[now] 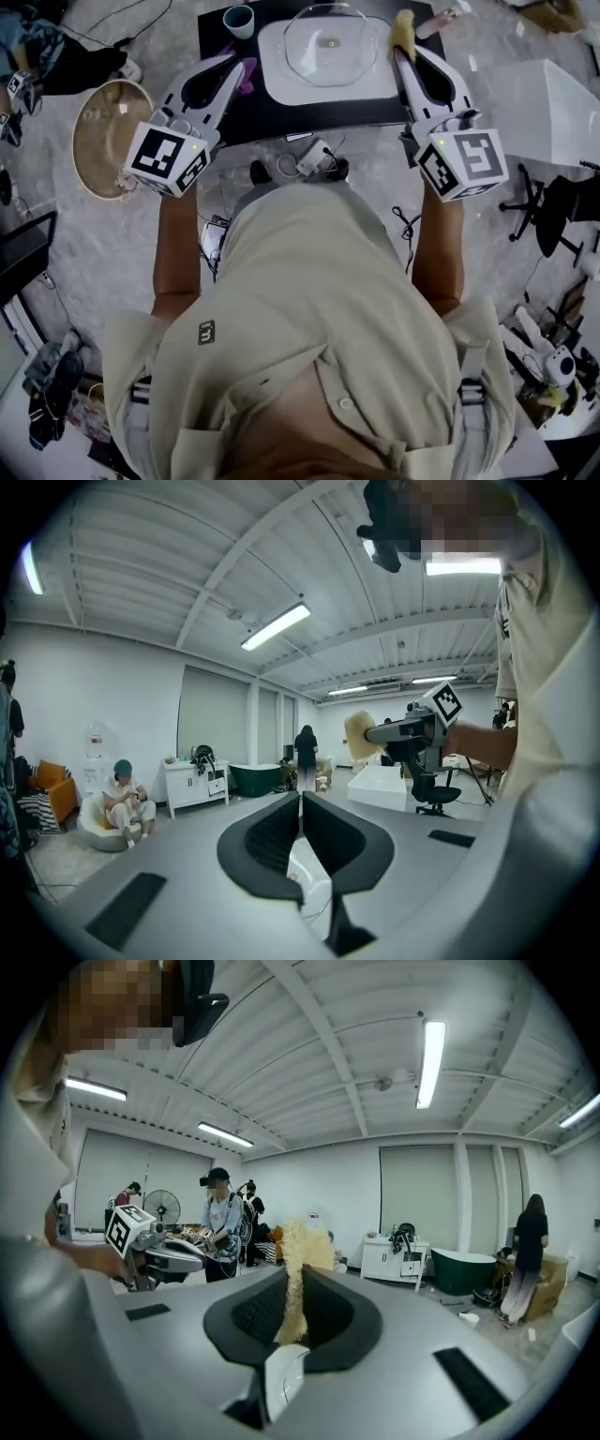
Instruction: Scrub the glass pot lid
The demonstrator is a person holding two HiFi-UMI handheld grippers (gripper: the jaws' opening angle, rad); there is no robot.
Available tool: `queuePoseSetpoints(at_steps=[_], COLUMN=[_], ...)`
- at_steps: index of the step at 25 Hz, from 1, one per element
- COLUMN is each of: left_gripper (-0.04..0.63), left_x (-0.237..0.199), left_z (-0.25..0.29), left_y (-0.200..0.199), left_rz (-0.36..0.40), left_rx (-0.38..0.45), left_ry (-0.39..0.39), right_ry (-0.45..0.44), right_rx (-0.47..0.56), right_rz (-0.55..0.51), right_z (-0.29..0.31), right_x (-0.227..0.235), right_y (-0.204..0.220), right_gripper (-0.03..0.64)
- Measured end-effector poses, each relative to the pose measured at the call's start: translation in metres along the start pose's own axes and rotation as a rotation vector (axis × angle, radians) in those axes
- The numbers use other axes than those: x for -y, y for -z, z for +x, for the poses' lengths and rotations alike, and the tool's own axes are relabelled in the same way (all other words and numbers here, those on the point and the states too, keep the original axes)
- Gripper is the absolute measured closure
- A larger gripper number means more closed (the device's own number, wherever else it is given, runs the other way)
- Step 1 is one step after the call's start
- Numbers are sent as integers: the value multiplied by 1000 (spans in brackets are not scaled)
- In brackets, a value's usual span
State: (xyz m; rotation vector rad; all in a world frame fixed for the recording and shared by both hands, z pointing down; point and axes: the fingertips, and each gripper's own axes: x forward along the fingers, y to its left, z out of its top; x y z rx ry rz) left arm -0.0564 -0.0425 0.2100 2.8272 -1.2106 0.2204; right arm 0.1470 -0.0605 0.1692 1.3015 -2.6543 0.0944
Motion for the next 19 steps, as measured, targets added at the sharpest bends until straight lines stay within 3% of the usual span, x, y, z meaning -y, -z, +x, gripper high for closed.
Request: queuePoseSetpoints(at_steps=[5,11,14,19], left_gripper=[580,579,578,579], left_x=[16,-4,-2,22], left_z=[8,-26,-56,-136], left_y=[-9,-17,18,122], left_rz=[-2,-12,-11,-8], left_rx=[7,12,30,96], left_ry=[43,70,80,77], right_ry=[42,70,88,102], right_rx=[18,5,7,24], right_rz=[0,1,-10,-69], right_z=[-20,-11,-17,-39], right_x=[10,-24,-58,-151], right_y=[-14,-30,-2,84], right_gripper=[577,577,577,577])
